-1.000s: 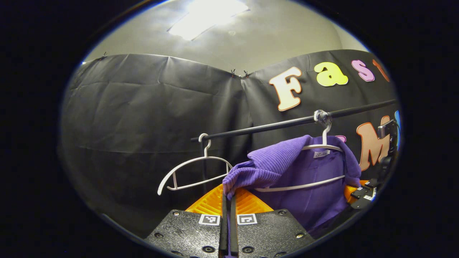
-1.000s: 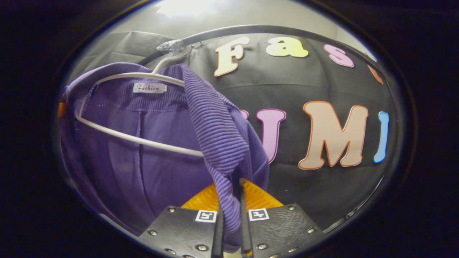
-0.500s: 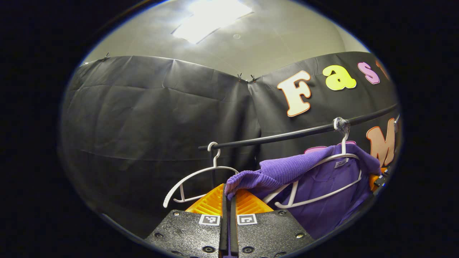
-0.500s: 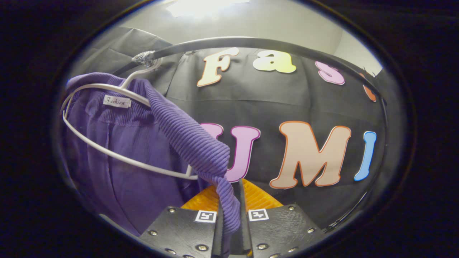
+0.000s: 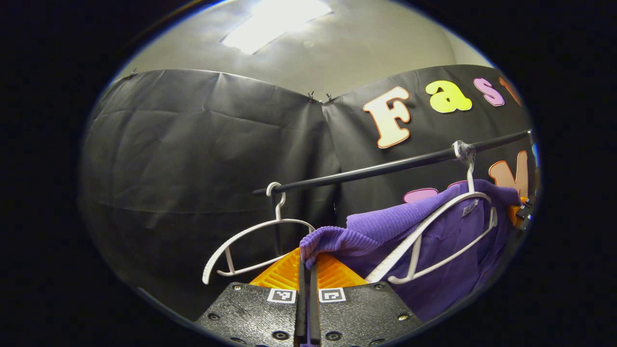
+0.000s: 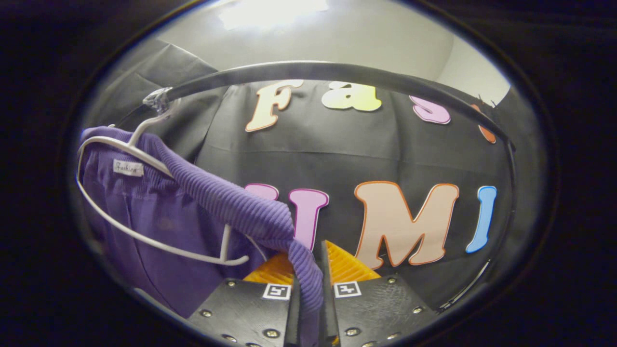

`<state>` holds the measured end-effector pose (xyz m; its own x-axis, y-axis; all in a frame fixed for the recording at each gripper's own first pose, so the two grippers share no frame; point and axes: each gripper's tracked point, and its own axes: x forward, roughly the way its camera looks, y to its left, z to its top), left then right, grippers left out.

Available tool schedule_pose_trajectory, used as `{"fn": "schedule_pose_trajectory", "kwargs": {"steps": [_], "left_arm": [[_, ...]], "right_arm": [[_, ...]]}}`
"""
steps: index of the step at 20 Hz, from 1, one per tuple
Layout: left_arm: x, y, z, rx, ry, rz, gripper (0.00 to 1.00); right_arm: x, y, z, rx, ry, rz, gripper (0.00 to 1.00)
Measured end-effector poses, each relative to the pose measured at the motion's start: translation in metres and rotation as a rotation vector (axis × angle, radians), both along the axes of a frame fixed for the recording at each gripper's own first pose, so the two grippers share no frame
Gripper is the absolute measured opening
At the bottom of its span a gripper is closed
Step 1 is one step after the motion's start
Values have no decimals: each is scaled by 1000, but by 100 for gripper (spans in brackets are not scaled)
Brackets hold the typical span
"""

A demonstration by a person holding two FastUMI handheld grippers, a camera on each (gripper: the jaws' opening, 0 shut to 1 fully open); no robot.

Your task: Grasp the clothes on the hanger with both hands and then place them into the laundry hamper below.

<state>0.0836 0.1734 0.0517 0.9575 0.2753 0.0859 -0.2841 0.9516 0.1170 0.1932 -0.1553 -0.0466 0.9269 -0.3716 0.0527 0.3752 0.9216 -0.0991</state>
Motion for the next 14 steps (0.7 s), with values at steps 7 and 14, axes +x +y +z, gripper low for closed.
{"fn": "schedule_pose_trajectory", "kwargs": {"steps": [7,14], "left_arm": [[18,1,-27,-6,39,-90,3],[24,-5,-59,-46,79,-115,3]], "right_arm": [[24,-6,-10,-23,-1,-5,18],[38,-11,-23,1,24,5,18]]}}
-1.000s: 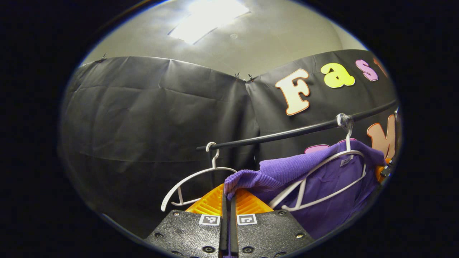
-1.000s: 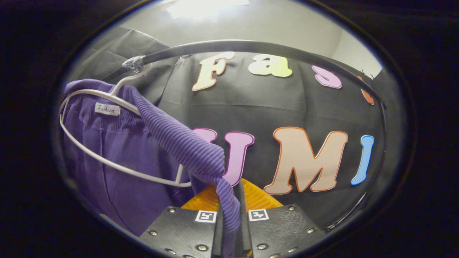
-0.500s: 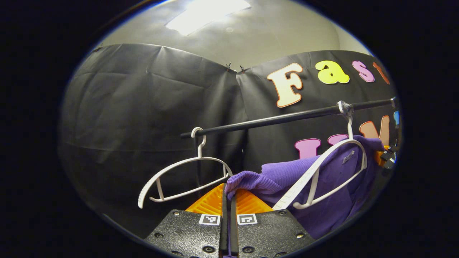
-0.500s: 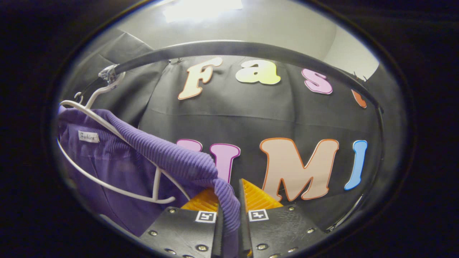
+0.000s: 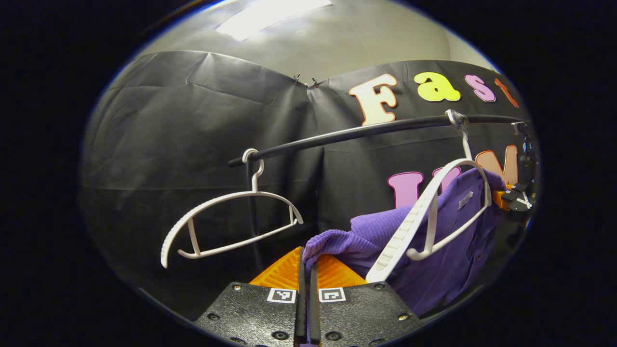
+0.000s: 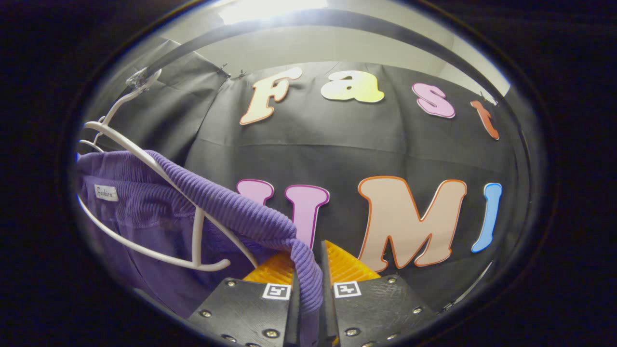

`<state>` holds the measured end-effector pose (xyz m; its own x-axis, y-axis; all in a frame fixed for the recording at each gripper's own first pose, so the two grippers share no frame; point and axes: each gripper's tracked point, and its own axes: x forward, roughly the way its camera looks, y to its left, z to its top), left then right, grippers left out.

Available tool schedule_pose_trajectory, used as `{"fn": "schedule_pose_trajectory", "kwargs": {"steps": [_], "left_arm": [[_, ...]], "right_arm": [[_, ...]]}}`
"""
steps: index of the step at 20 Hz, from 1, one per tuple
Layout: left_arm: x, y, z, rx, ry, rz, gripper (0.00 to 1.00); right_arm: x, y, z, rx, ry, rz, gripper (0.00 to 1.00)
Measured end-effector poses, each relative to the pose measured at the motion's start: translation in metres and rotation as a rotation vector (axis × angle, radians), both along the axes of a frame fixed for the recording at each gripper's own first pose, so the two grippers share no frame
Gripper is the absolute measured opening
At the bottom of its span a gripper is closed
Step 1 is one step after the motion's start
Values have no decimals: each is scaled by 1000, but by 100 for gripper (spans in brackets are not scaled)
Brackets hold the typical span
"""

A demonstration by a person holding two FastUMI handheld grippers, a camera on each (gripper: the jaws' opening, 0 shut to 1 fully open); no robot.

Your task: Grasp the clothes on the hanger with both hands and then place them into the laundry hamper below.

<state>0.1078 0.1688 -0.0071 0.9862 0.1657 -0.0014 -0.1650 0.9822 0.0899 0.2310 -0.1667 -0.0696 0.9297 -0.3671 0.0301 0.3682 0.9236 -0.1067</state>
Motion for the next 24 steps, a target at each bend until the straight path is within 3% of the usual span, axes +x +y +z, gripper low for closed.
{"fn": "schedule_pose_trajectory", "kwargs": {"steps": [5,13,24], "left_arm": [[8,-8,-27,-46,46,-2,3],[-1,-25,-56,-32,95,0,3],[-20,-64,-93,-37,188,-75,3]], "right_arm": [[1,-10,-22,43,54,-12,18],[-22,-20,-56,13,139,-17,18],[-73,23,-86,34,222,83,18]]}}
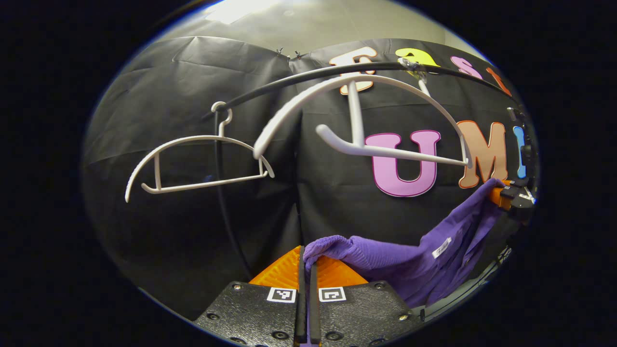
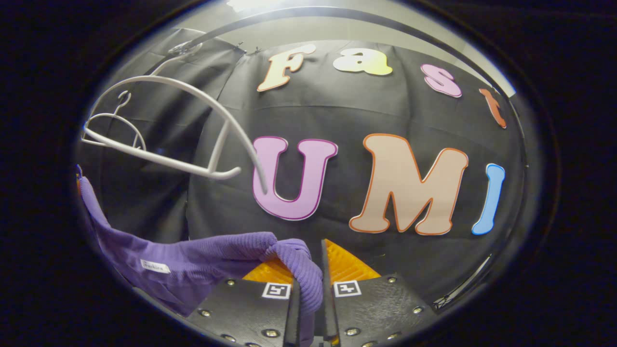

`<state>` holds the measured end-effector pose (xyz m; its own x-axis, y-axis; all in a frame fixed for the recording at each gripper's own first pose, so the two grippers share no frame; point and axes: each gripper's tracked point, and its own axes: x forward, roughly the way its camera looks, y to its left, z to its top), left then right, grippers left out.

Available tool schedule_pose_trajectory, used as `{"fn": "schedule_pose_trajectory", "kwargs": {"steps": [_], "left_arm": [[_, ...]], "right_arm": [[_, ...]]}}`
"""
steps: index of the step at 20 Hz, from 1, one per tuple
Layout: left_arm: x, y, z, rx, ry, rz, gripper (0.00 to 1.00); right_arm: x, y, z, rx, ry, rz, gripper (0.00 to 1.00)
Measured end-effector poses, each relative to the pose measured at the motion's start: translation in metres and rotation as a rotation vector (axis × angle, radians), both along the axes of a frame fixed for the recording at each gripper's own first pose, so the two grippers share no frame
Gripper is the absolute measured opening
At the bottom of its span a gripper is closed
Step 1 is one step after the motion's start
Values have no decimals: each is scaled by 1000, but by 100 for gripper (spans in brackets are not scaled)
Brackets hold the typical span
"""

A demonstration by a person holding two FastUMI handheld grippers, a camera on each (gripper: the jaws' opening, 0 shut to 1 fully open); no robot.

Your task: Grasp the clothes on the hanger with both hands and then place them into the laundry hamper below.

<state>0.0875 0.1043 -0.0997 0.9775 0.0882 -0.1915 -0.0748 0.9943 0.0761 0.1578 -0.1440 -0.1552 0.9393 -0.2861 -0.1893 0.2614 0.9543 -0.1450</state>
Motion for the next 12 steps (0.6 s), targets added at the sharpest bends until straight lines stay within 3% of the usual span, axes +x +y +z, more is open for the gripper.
{"fn": "schedule_pose_trajectory", "kwargs": {"steps": [12], "left_arm": [[4,-84,-43,-71,79,-220,3]], "right_arm": [[-18,98,-32,111,78,181,18]]}}
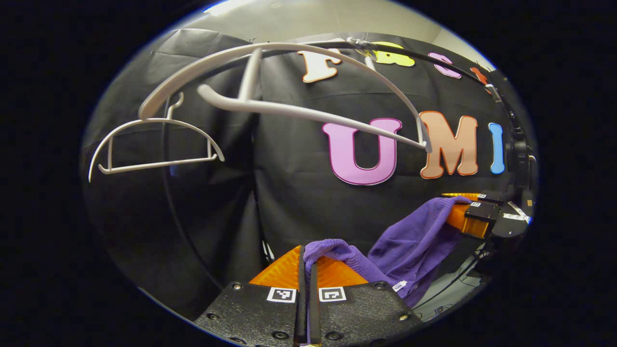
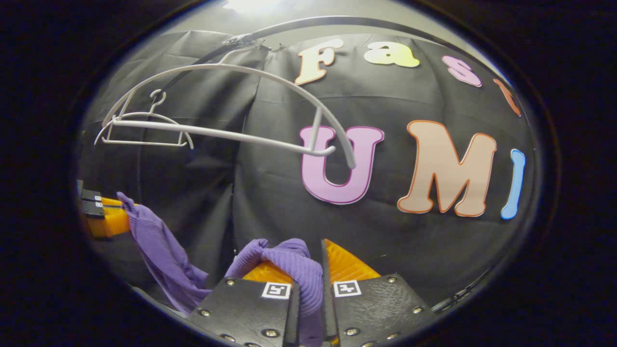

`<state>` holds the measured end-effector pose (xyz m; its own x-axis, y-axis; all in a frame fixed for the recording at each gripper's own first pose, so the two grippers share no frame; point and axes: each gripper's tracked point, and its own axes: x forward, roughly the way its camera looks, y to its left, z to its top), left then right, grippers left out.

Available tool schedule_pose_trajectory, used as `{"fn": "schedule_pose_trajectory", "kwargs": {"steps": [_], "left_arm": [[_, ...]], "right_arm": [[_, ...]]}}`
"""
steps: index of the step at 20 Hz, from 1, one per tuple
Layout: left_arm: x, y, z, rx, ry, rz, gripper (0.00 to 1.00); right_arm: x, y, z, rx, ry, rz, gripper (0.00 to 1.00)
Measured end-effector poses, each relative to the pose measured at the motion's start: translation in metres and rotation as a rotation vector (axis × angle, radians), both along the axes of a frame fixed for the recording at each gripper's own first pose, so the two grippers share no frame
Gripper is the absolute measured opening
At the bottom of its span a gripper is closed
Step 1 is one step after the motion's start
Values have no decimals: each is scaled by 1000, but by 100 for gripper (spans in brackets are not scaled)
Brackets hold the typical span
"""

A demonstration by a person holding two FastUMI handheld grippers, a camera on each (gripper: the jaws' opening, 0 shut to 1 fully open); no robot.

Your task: Grasp the clothes on the hanger with both hands and then place them into the laundry hamper below.

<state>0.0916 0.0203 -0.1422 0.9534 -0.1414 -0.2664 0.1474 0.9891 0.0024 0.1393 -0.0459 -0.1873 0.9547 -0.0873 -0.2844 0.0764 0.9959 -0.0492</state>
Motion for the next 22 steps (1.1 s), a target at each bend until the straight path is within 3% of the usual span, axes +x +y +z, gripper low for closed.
{"fn": "schedule_pose_trajectory", "kwargs": {"steps": [7,16,18,22], "left_arm": [[-12,-38,-65,-111,169,-118,3],[-54,-52,-167,-146,434,-144,4],[-64,-52,-184,-140,479,-149,7],[-77,-49,-208,-121,546,-154,4]], "right_arm": [[-18,32,-55,66,125,65,18],[-74,56,-161,78,356,91,19],[-86,58,-176,75,397,94,19],[-101,62,-200,78,464,98,19]]}}
